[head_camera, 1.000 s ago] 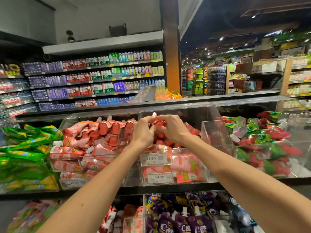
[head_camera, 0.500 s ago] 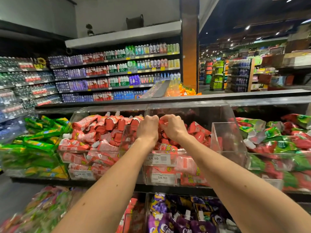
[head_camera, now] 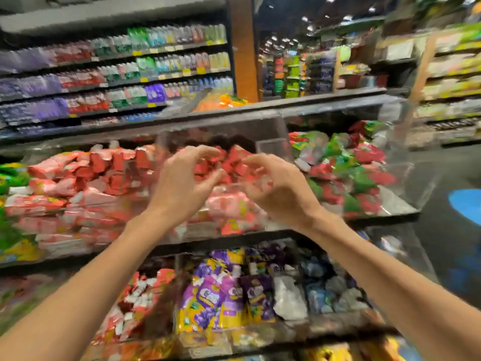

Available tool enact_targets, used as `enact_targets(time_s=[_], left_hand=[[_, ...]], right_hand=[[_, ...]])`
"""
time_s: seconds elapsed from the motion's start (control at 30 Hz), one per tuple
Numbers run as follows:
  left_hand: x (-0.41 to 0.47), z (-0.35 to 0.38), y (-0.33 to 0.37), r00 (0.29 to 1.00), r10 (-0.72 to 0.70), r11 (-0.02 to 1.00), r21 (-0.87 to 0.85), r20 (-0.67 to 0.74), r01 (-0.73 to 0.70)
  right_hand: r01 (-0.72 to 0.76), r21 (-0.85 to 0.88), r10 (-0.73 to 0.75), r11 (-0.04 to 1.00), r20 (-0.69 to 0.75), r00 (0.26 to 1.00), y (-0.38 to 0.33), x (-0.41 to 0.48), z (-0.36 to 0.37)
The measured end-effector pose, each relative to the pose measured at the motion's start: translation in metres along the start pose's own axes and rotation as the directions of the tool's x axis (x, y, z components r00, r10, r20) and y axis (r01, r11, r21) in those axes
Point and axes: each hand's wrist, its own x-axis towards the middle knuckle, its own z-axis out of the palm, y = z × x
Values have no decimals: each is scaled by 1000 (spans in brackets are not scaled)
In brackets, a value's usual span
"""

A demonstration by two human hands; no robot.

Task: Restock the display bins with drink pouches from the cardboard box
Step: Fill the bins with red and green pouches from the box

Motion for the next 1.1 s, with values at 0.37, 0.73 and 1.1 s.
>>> enact_targets(time_s=[0.37,0.73,1.1], left_hand=[[-147,254,201,719,586,805,-371,374,-463],[-254,477,485,207,631,760,-542,747,-359],[-293,669,582,76,264,964,-263,961,-32]], right_hand=[[-627,-600,617,497,-263,742,76,-366,-177],[-953,-297,867,-57,-489,101,161,-589,-375],[-975,-120,932,-186,-335,-137,322,-671,-472]])
